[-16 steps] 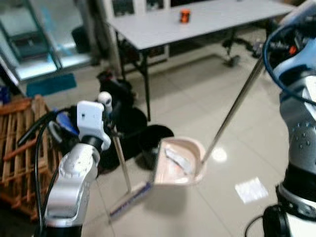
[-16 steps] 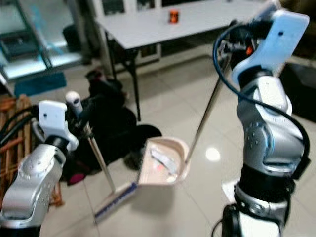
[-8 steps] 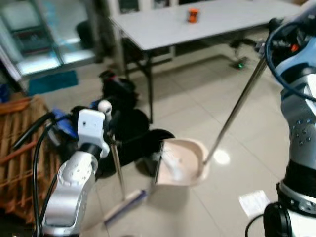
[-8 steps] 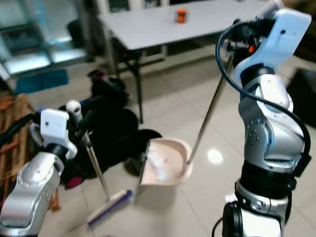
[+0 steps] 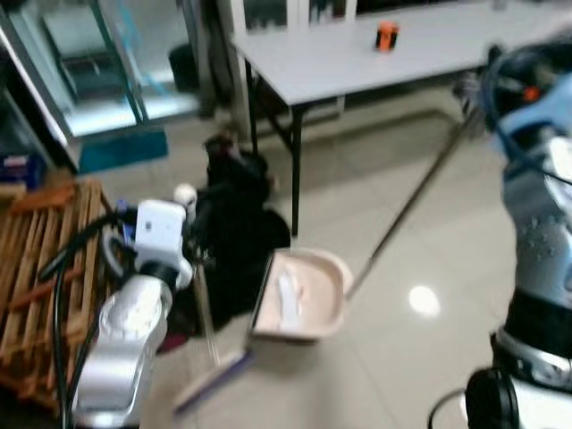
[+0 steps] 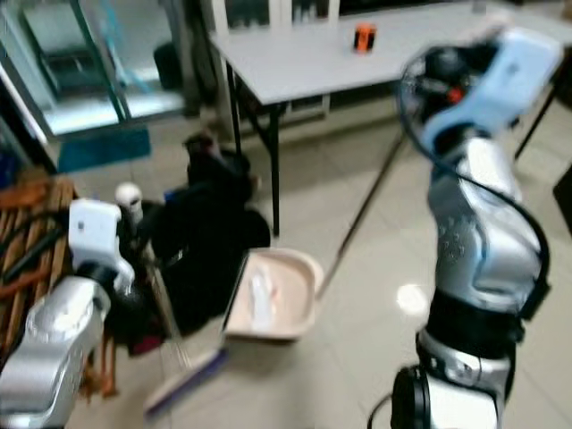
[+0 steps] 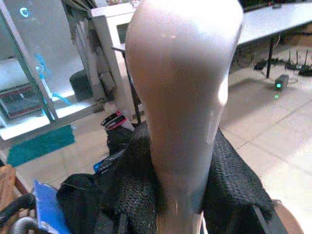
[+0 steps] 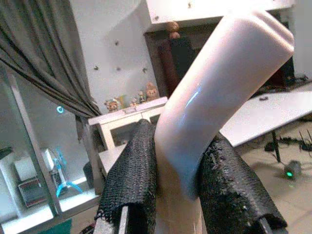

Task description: Sweep floor

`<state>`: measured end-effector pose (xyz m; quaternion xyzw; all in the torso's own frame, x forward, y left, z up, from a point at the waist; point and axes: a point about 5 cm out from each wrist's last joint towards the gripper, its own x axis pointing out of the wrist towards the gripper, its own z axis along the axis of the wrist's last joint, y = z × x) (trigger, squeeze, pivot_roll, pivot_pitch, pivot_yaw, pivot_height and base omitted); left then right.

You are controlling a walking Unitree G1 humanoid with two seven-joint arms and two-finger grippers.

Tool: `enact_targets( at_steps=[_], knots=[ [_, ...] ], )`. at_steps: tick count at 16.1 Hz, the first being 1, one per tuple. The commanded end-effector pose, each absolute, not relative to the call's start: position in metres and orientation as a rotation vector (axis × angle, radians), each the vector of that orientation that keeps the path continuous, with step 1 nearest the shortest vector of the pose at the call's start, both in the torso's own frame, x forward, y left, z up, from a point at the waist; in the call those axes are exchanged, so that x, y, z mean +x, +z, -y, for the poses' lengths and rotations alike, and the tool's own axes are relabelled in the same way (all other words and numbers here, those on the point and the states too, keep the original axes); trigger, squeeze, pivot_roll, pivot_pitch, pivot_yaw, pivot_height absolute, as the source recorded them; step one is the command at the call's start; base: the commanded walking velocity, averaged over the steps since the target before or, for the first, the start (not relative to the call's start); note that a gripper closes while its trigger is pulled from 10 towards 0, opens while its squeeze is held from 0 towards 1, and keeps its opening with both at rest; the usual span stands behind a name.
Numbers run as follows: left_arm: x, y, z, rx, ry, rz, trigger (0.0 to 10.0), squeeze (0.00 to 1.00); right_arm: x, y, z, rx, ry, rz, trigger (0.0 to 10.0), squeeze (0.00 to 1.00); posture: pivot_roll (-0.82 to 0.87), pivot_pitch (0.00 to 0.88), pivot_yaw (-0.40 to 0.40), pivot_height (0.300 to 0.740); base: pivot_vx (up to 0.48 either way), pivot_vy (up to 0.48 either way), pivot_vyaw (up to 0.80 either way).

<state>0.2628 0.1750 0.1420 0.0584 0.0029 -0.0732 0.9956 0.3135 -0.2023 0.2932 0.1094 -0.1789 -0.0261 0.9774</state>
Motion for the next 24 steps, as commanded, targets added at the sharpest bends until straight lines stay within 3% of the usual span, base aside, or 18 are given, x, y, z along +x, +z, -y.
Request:
enact_targets(
  at_steps=[1, 13, 15, 20, 24],
  knots=[
    [0.264, 0.150, -0.183, 0.158, -0.121, 0.026, 10.0, 0.00, 0.311, 0.302, 0.195, 0.251, -0.017, 0.414, 10.0, 0.00, 0.02, 0.000, 0.026, 0.740, 0.416, 0.000, 0.00],
    [0.263, 0.145, -0.181, 0.150, -0.134, 0.006, 10.0, 0.00, 0.307, 0.308, 0.201, 0.131, -0.054, 0.489, 10.0, 0.00, 0.01, 0.000, 0.034, 0.740, 0.412, 0.000, 0.00],
    [0.265, 0.145, -0.179, 0.151, -0.133, 0.010, 10.0, 0.00, 0.308, 0.307, 0.203, 0.109, -0.063, 0.509, 10.0, 0.00, 0.01, 0.000, 0.032, 0.740, 0.000, 0.000, 0.00],
    [0.263, 0.144, -0.186, 0.154, -0.096, 0.014, 10.0, 0.00, 0.317, 0.296, 0.190, 0.037, 0.005, 0.563, 10.0, 0.00, 0.03, 0.000, 0.019, 0.740, 0.000, 0.000, 0.00],
    [0.262, 0.140, -0.190, 0.167, -0.066, -0.015, 10.0, 0.00, 0.323, 0.299, 0.162, -0.072, 0.095, 0.626, 10.0, 0.00, 0.03, 0.000, 0.012, 0.740, 0.000, 0.000, 0.00]
  ],
)
